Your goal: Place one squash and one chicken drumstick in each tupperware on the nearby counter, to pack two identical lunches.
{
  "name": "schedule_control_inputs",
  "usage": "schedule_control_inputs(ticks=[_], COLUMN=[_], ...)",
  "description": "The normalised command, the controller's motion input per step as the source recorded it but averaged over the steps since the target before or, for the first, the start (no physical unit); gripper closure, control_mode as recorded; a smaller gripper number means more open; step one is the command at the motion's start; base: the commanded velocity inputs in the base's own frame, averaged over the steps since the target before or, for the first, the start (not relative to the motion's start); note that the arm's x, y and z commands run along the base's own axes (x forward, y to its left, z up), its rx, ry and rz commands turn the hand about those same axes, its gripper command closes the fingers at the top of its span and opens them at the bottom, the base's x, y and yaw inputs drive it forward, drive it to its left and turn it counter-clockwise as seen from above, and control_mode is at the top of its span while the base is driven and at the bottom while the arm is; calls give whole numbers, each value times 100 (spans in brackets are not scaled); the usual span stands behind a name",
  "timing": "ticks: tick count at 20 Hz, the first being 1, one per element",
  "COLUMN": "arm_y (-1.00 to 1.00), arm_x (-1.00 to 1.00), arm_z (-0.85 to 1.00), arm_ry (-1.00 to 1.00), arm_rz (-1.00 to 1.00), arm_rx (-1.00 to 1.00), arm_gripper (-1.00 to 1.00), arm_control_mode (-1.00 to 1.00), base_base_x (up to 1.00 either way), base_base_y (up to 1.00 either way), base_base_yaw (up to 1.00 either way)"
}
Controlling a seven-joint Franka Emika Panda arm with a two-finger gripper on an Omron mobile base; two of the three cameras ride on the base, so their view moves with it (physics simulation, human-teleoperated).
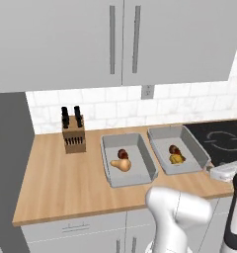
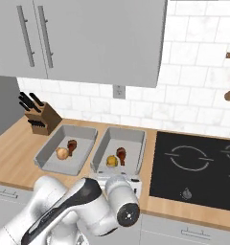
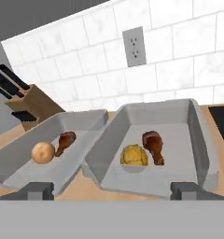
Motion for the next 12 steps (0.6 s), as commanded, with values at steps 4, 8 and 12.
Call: schedule_control_inputs(ticks=[4, 8, 12], arm_y=[-51, -32, -4], arm_x=[-52, -32, -5], arm_z=[0, 0, 0], arm_ry=[-15, -8, 0], arm_rz=[0, 0, 0], arm_rx=[26, 14, 1], arm_gripper=[-100, -100, -100], arm_control_mode=[-100, -100, -100], base_base_x=[0, 0, 0], base_base_y=[0, 0, 0], base_base_yaw=[0, 0, 0])
